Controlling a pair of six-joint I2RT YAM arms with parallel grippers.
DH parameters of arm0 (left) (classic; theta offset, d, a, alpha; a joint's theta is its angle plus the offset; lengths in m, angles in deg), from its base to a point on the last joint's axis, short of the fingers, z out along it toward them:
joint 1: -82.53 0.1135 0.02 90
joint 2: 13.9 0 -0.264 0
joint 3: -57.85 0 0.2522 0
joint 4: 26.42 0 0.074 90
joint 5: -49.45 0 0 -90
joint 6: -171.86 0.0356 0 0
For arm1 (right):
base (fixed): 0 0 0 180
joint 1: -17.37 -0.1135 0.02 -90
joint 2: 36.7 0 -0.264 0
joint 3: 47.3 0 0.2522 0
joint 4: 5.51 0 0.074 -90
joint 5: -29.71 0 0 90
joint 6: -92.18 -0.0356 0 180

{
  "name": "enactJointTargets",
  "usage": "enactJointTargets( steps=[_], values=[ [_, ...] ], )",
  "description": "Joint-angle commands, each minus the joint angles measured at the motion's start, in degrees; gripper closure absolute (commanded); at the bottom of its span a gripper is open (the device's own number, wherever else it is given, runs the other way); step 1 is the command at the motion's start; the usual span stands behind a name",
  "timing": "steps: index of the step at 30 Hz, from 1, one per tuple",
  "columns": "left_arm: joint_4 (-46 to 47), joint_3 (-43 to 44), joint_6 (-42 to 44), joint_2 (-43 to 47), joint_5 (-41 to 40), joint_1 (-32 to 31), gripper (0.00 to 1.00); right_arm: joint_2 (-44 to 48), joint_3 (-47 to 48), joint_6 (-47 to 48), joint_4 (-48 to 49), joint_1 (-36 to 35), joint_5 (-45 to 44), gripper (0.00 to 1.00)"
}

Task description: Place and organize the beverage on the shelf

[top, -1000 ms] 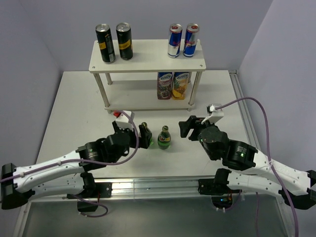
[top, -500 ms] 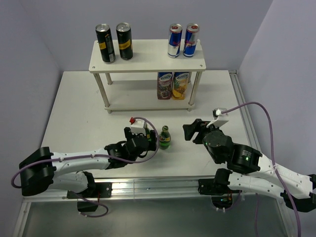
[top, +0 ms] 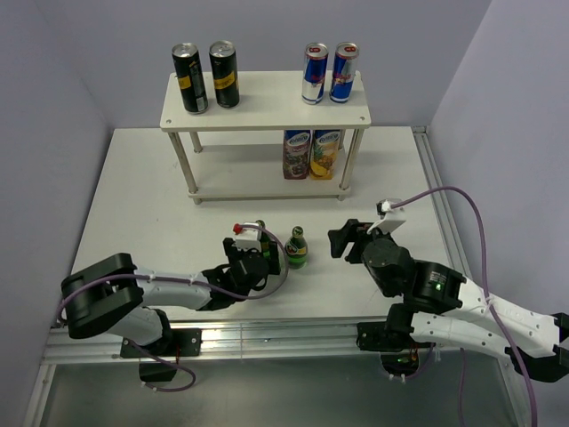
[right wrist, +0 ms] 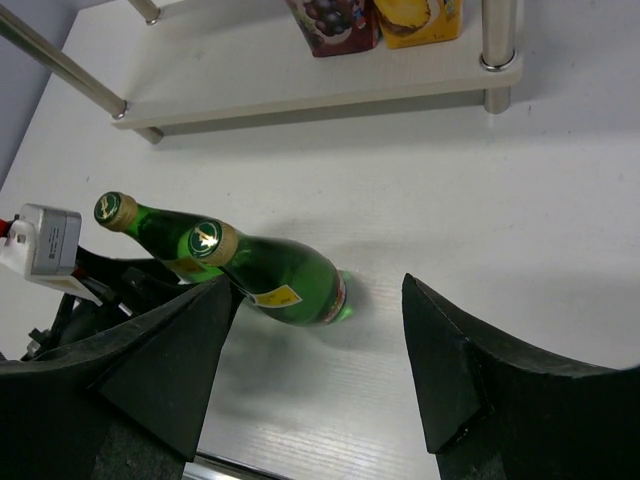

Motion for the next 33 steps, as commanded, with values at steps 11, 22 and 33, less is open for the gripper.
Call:
enactJointTargets(
  steps=[11, 22, 33],
  values=[
    [20.61, 0.31, 5.58, -13.15, 1.01, 7.58, 0.01, -2.06, -2.62, -0.40, 4.66, -0.26, -0.02, 0.23],
    [20.27, 3.64, 8.83, -14.93, 1.64, 11.46, 0.79, -1.45, -4.28, -0.49, 4.75, -0.26, -0.29, 0.23],
    [8.76, 10.23, 15.42, -4.46, -3.11, 12.68, 1.00, -0.92, -5.78, -0.04, 7.13, -0.26, 0.07, 0.23]
  ],
)
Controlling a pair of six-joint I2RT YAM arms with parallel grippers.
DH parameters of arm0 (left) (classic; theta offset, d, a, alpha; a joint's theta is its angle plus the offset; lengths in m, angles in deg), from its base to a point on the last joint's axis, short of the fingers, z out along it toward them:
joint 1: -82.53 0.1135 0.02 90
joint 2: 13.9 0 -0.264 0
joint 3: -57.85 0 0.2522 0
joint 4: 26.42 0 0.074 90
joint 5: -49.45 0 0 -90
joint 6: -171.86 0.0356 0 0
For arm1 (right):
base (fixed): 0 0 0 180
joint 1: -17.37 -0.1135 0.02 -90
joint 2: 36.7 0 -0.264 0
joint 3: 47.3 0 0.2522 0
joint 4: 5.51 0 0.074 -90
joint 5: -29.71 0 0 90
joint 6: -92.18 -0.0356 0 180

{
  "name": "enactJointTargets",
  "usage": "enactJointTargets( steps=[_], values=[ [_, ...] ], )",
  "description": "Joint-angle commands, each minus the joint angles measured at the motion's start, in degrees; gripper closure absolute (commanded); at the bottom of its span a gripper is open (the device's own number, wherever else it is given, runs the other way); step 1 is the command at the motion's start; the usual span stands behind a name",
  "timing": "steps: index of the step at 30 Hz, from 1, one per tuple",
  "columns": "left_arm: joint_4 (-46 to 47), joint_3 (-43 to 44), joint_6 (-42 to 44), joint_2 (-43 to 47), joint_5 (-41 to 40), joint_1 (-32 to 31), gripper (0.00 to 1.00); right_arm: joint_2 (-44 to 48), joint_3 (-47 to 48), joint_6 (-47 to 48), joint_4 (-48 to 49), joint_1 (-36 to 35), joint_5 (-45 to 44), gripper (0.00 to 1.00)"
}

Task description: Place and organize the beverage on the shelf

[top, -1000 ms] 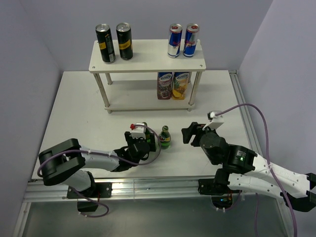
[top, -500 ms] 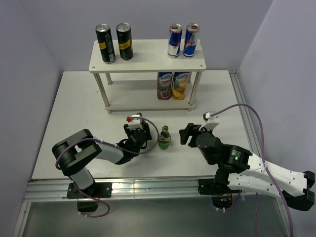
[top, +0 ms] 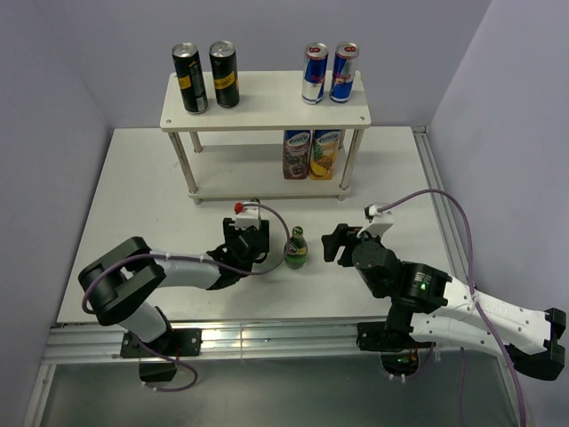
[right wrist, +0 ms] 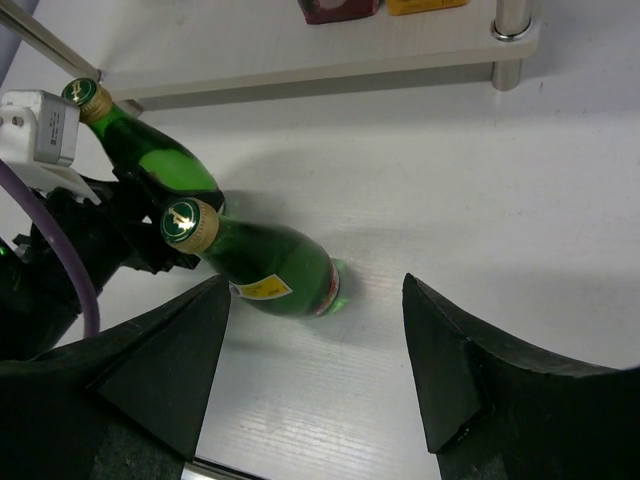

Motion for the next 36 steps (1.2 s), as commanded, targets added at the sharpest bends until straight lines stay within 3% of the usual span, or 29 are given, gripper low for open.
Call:
enactJointTargets(
  steps=[1, 11, 21, 36],
  values=[
    [0.98, 5.67, 3.99, 6.86, -2.54, 2.10, 1.00, 1.24, -1.08, 0.00, 2.78, -0.35, -0.98, 0.23],
    [-2.64, 14.02, 7.69, 9.33, 4.05, 13.01, 1.00, 4.85, -2.31, -0.09, 1.29, -0.35, -2.04, 0.23],
    [-1.68, 21.76, 7.33, 2.84, 11.70, 24.69, 1.00, 7.04, -2.31, -0.35, -1.00, -0.26, -2.83, 0.23],
    [-0.44, 32.91, 6.72, -8.94, 14.96, 31.03, 1.00, 5.90, -3.01, -0.79, -0.56, -0.35, -1.95, 0.23]
  ],
)
